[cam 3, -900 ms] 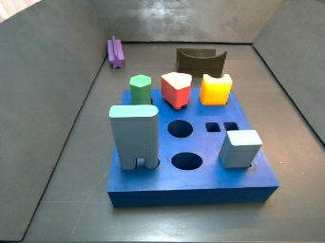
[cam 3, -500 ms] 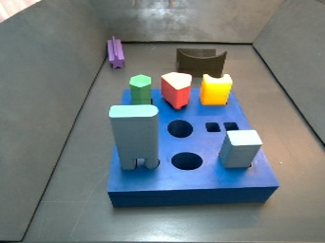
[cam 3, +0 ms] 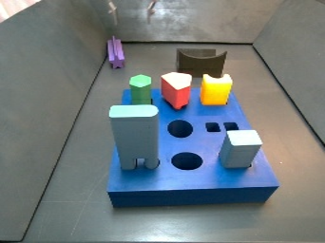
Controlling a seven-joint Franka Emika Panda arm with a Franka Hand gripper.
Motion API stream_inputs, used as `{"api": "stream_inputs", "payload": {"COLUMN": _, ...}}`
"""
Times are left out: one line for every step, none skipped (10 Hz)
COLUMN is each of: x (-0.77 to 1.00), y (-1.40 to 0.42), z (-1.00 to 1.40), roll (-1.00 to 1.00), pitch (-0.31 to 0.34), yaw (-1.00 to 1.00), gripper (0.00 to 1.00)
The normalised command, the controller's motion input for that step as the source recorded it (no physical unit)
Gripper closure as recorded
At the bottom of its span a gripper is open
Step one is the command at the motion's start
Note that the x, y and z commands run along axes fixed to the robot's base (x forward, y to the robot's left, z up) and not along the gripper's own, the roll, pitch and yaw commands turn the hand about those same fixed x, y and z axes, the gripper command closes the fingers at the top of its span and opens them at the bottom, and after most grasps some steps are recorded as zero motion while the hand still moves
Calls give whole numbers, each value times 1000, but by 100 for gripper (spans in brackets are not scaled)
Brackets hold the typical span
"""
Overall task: Pick up the star object. Move up. Place the star object on the fixture. Regrasp the star object. Move to above the board. Insert the star object.
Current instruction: Pick up the star object.
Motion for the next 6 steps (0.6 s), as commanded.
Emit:
{"api": "stream_inputs", "payload": {"x": -534, "y": 0, "z": -740, "roll": -144, "pitch": -74, "yaw": 283, "gripper": 0}}
{"api": "stream_inputs", "payload": {"x": -454, "y": -29, "z": -797, "roll": -140, "pitch": -34, "yaw": 277, "gripper": 0}}
{"api": "stream_inputs", "payload": {"x": -329, "y": -80, "z": -849, "roll": -117, "pitch": -13, "yaw": 317, "gripper": 0}}
{"api": "stream_inputs", "payload": {"x": -237, "y": -91, "z": -920, "roll": -86, "pitch": 0, "yaw": 257, "gripper": 0}}
{"api": "stream_inputs", "payload": {"x": 0, "y": -34, "z": -926, "roll": -100, "pitch": -41, "yaw": 97, "gripper": 0}}
{"api": "stream_inputs", "payload": {"x": 157, "y": 0, "z": -917, "roll": -120, "pitch": -70, "yaw": 37, "gripper": 0}}
